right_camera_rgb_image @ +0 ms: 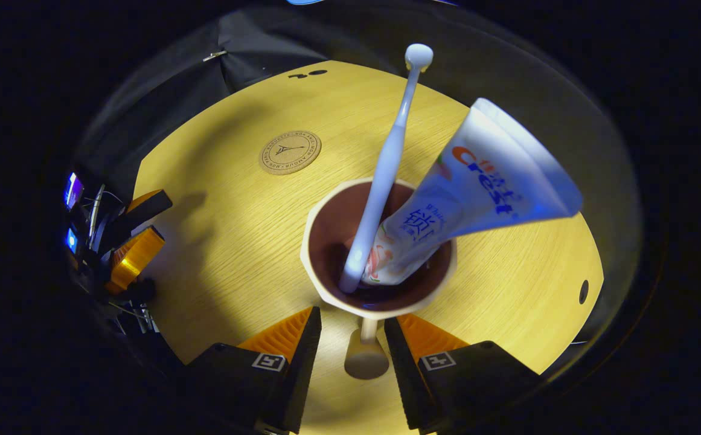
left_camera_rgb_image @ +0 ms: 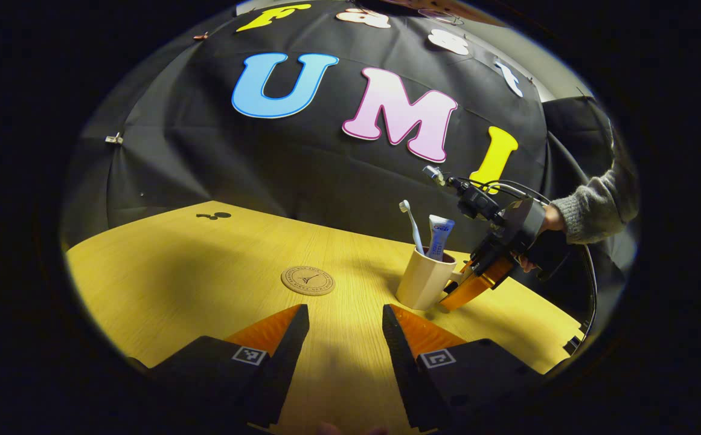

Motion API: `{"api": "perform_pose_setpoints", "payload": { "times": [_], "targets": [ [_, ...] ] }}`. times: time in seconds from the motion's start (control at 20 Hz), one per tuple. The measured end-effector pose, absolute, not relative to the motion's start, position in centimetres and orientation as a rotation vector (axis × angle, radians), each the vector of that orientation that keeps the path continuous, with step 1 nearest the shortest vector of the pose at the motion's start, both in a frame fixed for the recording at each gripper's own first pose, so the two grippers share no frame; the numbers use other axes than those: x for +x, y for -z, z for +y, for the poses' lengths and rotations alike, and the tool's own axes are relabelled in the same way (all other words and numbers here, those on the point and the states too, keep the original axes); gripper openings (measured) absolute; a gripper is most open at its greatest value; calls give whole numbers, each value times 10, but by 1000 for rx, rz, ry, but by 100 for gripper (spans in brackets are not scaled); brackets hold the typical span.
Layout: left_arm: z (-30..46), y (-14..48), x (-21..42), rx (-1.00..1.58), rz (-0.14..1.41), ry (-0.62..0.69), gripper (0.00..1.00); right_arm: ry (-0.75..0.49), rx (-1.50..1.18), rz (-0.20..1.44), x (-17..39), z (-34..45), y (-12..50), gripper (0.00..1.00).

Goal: Put the toothbrush and toothpaste on the desktop into the cup, then pick up the cup and place it on the coaster on the desktop.

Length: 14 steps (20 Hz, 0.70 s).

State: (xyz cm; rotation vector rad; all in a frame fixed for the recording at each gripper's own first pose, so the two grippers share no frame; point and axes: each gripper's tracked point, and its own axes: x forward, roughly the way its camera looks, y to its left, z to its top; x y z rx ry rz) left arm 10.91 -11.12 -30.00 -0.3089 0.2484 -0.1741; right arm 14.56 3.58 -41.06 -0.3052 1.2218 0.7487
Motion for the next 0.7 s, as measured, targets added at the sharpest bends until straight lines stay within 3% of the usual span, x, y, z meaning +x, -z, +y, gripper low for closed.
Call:
{"api": "perform_pose_setpoints", "payload": {
  "times": [0.15, 0.2, 0.4, 0.45, 0.5, 0.6, 0.7],
  "targets": [
    [-108, 303, 111, -308, 249, 168, 77, -735, -313, 1251, 146, 36, 420, 70],
    [-106, 303, 110, -308, 251, 167, 77, -731, -320, 1255, 147, 37, 421, 65],
    [-100, 305, 109, -316, 256, 162, 77, -709, -365, 1278, 148, 34, 435, 64],
    [-99, 305, 109, -315, 257, 160, 77, -704, -382, 1286, 149, 32, 435, 58],
    [-98, 305, 109, -314, 258, 158, 77, -703, -369, 1286, 150, 35, 437, 40],
    [-96, 307, 107, -318, 257, 155, 77, -710, -382, 1286, 151, 34, 433, 30],
    [-93, 306, 106, -319, 256, 151, 77, -718, -383, 1292, 147, 38, 433, 29]
  ]
}}
